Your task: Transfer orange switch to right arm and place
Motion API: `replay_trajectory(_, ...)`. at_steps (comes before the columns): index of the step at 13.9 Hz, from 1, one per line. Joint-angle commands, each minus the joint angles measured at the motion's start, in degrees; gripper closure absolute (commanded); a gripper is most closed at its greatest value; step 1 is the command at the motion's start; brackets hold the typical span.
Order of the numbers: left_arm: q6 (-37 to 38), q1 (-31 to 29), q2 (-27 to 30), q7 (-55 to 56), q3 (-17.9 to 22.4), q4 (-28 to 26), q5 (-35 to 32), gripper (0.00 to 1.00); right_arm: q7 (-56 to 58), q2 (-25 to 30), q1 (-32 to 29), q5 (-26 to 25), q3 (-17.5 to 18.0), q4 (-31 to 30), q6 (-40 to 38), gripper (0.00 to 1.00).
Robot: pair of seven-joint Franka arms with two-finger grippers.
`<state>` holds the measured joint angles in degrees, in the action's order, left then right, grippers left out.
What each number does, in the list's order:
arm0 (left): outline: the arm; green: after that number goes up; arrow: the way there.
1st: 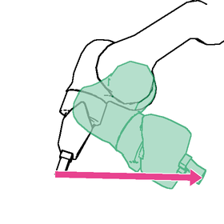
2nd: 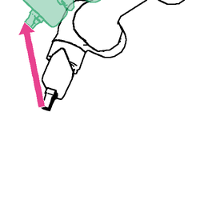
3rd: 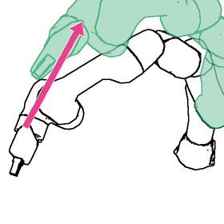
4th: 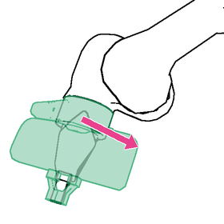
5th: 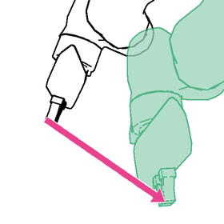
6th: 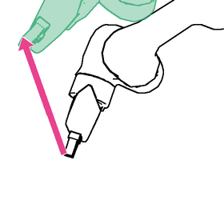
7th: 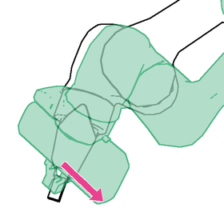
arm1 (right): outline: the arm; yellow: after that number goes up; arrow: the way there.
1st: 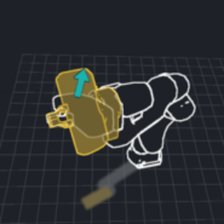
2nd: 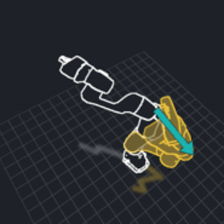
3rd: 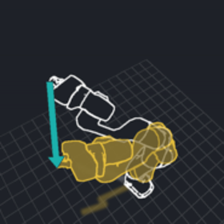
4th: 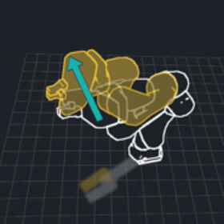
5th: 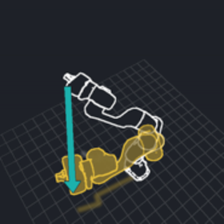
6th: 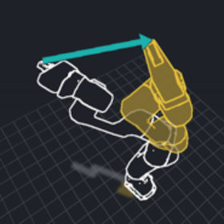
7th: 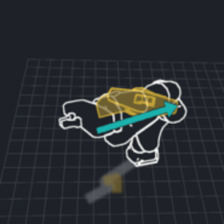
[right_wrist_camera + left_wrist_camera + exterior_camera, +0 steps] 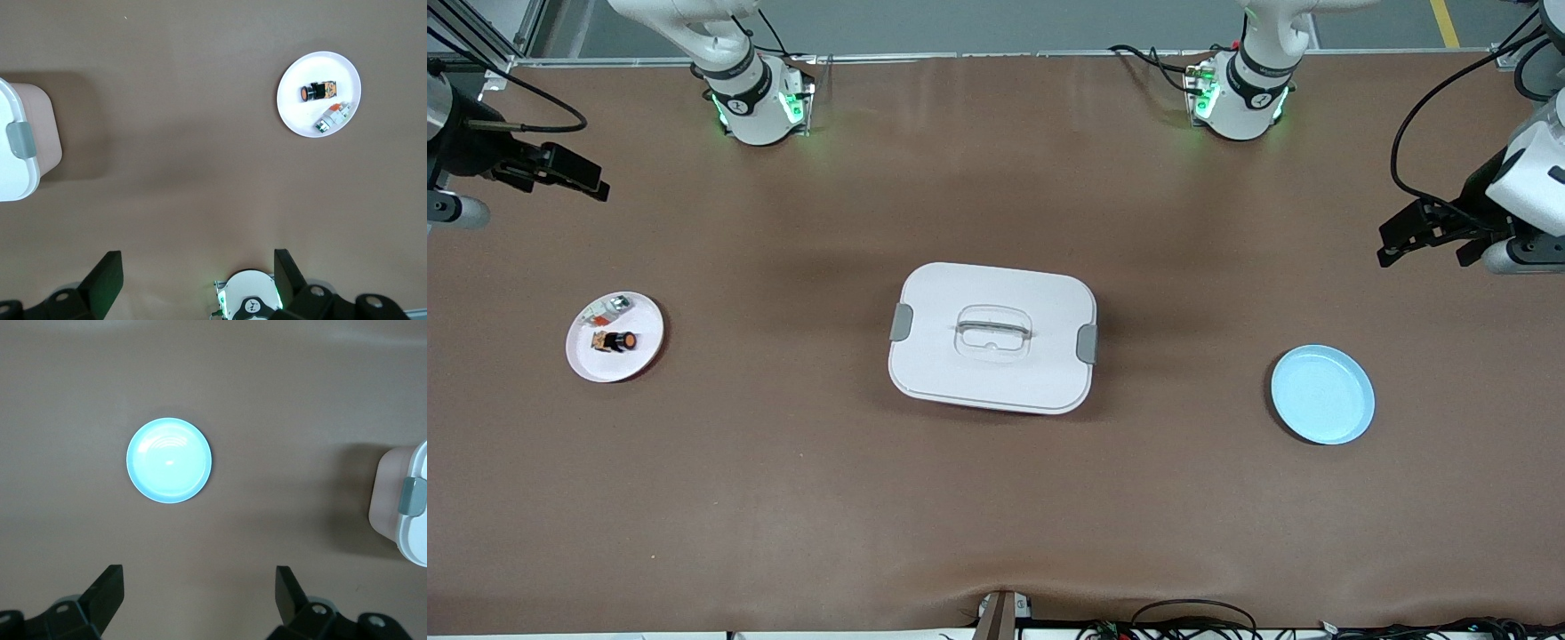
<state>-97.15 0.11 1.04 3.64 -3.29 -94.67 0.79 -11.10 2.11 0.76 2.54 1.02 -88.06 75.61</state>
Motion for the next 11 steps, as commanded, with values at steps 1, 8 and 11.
replay_trajectory(1,1.62,-0.20,-0.78,-0.57,-0.40,1.51,-0.79,0.00,-1.29,0.17,-0.24,1.42,-0.06,0.61,-1.08,0.00)
replay_trajectory(8,3.02,-0.20,-0.95,-0.92,-0.49,1.51,-0.71,0.00,-1.29,3.07,-0.15,1.42,-0.50,-2.56,0.76,0.00)
replay_trajectory(11,3.02,-0.20,-0.95,-0.83,-0.49,1.51,-0.79,0.00,-1.38,3.69,-0.15,1.42,-0.50,-2.91,1.64,0.00)
